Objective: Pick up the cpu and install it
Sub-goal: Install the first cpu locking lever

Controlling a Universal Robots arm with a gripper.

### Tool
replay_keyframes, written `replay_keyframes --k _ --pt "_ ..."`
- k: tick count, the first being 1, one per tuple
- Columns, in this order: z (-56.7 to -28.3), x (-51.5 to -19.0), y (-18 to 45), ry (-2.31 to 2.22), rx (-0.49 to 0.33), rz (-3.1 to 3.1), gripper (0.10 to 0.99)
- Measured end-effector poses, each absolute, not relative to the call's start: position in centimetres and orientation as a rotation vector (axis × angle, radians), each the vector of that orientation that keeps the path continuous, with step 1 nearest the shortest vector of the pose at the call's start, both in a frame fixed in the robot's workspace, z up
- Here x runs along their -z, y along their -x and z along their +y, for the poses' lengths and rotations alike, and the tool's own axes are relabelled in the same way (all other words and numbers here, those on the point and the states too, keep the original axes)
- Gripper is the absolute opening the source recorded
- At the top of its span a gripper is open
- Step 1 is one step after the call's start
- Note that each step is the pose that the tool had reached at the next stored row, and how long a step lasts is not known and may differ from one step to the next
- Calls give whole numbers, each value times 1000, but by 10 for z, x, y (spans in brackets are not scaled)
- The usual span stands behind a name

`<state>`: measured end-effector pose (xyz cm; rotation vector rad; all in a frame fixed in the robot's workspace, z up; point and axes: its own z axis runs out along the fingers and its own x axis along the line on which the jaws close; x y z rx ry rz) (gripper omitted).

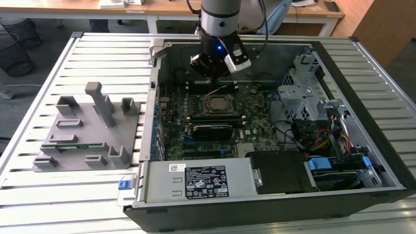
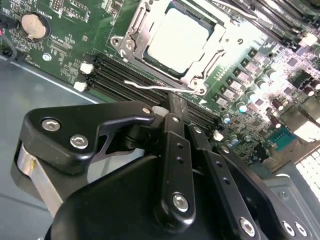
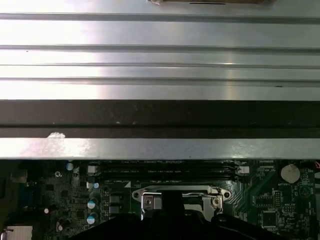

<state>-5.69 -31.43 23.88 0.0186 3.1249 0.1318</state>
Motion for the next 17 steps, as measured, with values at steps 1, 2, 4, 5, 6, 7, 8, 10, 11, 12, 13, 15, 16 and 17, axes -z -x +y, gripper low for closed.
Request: replay_keyframes --k 1,2,4,5,6,7,8,10,11,12,13,15,16,17 --pt "-314 -238 57 -19 -132 3125 106" --pt "-314 -238 56 -19 -132 3125 106" --pt "-314 -236 54 -16 -132 3125 106" --pt "-314 -235 53 -13 -132 3125 106" --pt "-314 -235 51 -11 -132 3125 106" --pt "-314 -234 49 -9 -132 3125 106" --pt "-314 -234 48 -8 -132 3125 106" --pt "-314 -233 45 -5 -132 3126 106" --pt "-314 -233 45 -3 -132 3126 106" --pt "-314 -232 45 0 -131 3126 106" --pt "-313 -231 45 9 -132 3126 106" --pt "-312 -230 45 40 -132 3126 106" --pt "-312 -230 45 45 -132 3127 106" --pt "-311 -229 45 45 -132 3127 106"
